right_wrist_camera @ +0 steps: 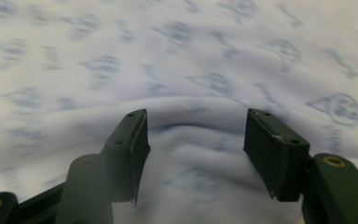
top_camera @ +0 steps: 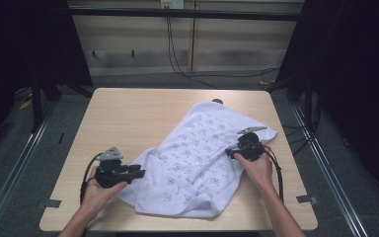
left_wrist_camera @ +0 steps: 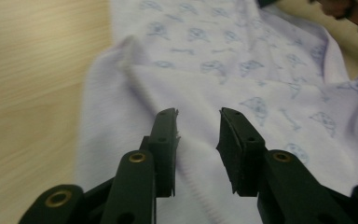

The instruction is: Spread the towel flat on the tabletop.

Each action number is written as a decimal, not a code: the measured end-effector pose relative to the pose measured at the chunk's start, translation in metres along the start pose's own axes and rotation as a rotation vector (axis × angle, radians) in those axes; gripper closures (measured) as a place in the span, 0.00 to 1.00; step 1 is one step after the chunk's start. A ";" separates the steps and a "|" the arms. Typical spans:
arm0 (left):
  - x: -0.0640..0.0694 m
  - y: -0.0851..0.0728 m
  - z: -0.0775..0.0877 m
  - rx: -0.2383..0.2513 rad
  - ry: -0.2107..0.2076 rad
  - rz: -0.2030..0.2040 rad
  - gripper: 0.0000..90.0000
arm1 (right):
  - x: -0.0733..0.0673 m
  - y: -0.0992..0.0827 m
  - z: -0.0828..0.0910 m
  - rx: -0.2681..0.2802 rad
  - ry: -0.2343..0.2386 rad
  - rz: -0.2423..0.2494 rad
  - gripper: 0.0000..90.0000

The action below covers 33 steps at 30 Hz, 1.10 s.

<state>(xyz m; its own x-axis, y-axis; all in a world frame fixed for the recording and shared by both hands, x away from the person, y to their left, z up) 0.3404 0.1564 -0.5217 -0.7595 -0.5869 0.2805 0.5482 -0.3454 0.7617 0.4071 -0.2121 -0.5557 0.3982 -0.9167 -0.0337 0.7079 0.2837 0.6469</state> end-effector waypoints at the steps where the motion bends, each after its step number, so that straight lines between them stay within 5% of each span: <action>1: -0.010 -0.003 0.003 -0.006 0.044 -0.006 0.78 | -0.011 0.001 0.007 0.030 0.018 0.017 0.45; 4: -0.025 -0.009 0.006 -0.013 0.088 0.016 0.80 | -0.054 0.002 0.028 0.080 0.107 0.077 0.49; 5: -0.029 -0.011 0.005 -0.013 0.079 0.036 0.80 | -0.054 0.002 0.028 0.080 0.107 0.077 0.49; 6: -0.032 -0.015 0.001 -0.028 0.085 0.052 0.78 | -0.070 0.002 0.034 0.091 0.143 0.101 0.51; 7: -0.034 -0.018 -0.002 -0.044 0.097 0.056 0.68 | -0.104 0.003 0.044 0.118 0.227 0.129 0.54; 8: -0.034 -0.021 -0.007 -0.058 0.102 0.073 0.68 | -0.104 0.003 0.044 0.118 0.227 0.129 0.54; 9: -0.035 -0.026 -0.015 -0.094 0.109 0.062 0.64 | -0.131 0.003 0.049 0.134 0.292 0.155 0.56; 11: -0.036 -0.024 -0.016 -0.094 0.115 0.053 0.72 | -0.163 -0.001 0.049 0.119 0.353 0.189 0.58; 12: -0.036 -0.024 -0.016 -0.094 0.115 0.053 0.77 | -0.163 -0.001 0.049 0.119 0.353 0.189 0.58; 13: -0.037 -0.024 -0.017 -0.088 0.122 0.067 0.77 | -0.179 -0.004 0.048 0.111 0.387 0.212 0.58; 14: -0.038 -0.024 -0.017 -0.101 0.137 0.033 0.85 | -0.206 -0.007 0.047 0.105 0.442 0.232 0.60; 16: -0.039 -0.024 -0.017 -0.098 0.138 0.038 0.87 | -0.230 -0.009 0.045 0.100 0.509 0.249 0.61; 17: -0.039 -0.024 -0.017 -0.098 0.138 0.038 0.88 | -0.230 -0.009 0.045 0.100 0.509 0.249 0.61; 19: -0.040 -0.025 -0.016 -0.091 0.127 0.050 0.88 | -0.257 -0.020 0.038 0.038 0.558 0.301 0.62; 28: -0.040 -0.025 -0.016 -0.092 0.130 0.042 0.88 | -0.286 -0.043 0.026 -0.004 0.626 0.397 0.47; 31: -0.040 -0.025 -0.016 -0.092 0.128 0.044 0.87 | -0.288 -0.046 0.026 0.003 0.622 0.430 0.48; 33: -0.040 -0.025 -0.016 -0.093 0.127 0.046 0.87 | -0.287 -0.048 0.024 0.027 0.574 0.462 0.60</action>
<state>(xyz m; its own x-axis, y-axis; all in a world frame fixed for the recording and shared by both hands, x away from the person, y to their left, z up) 0.3630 0.1768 -0.5615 -0.6858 -0.6893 0.2336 0.6158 -0.3786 0.6910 0.2452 0.0307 -0.5584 0.9000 -0.4121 -0.1418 0.3827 0.5916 0.7096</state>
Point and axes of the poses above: each handheld gripper's, and its own axes: z roughly backward along the jaws, y roughly out of its top, x roughly to its right, the point moved 9 cm from there along -z, roughly forward along the jaws, and after that the axes turned 2 degrees about -y, right-handed, at the moved point
